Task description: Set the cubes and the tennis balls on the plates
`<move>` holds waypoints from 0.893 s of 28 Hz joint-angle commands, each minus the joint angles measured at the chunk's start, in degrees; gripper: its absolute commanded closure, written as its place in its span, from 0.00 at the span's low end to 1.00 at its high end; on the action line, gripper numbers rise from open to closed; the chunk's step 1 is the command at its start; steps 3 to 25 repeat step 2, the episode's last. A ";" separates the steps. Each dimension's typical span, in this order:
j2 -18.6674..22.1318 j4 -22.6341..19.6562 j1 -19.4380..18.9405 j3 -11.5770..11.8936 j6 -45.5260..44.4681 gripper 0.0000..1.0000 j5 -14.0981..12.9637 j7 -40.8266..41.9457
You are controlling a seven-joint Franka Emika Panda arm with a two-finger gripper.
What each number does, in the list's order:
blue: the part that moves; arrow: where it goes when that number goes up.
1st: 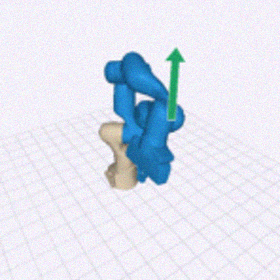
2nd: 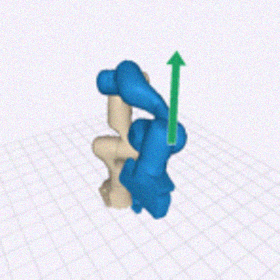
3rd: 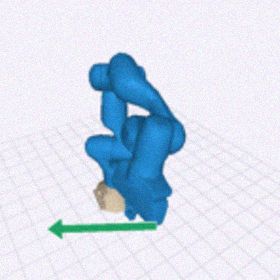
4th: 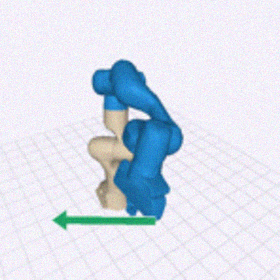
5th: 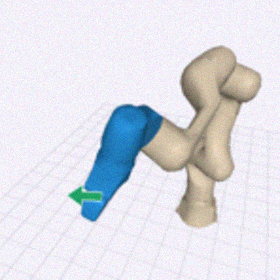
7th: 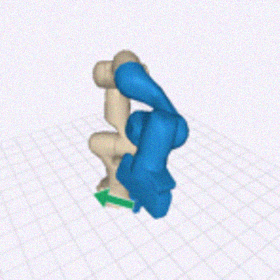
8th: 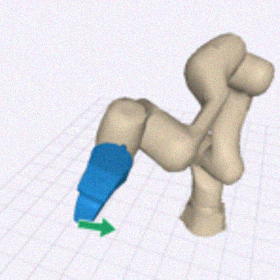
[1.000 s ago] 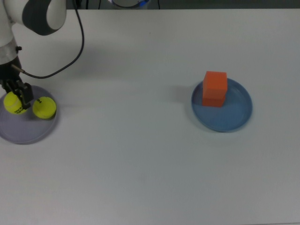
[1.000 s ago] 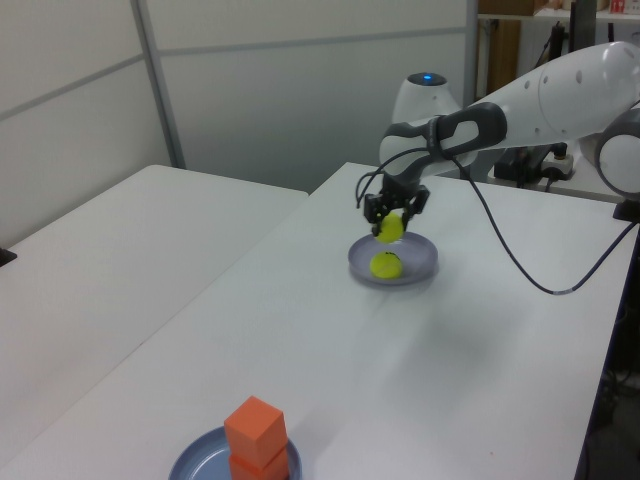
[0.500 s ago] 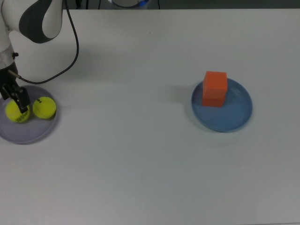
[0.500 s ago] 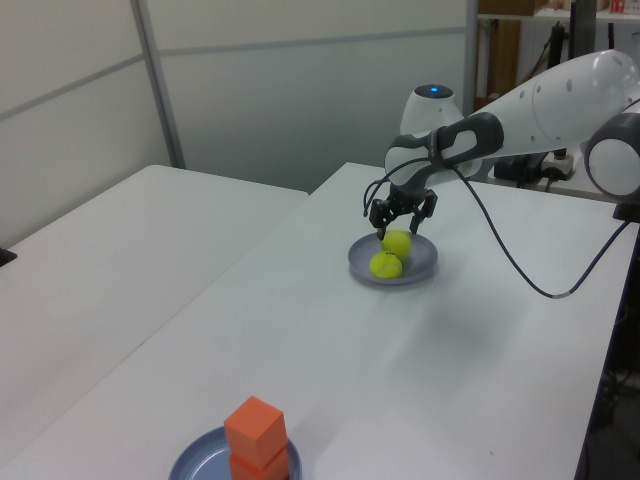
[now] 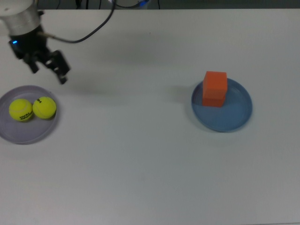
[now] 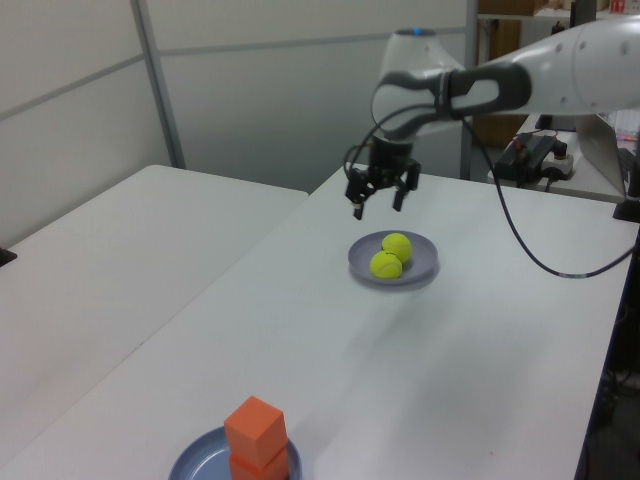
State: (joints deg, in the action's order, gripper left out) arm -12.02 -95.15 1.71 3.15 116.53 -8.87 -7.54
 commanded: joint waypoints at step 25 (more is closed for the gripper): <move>4.02 -1.79 -0.48 -8.32 -6.21 0.00 6.57 -6.34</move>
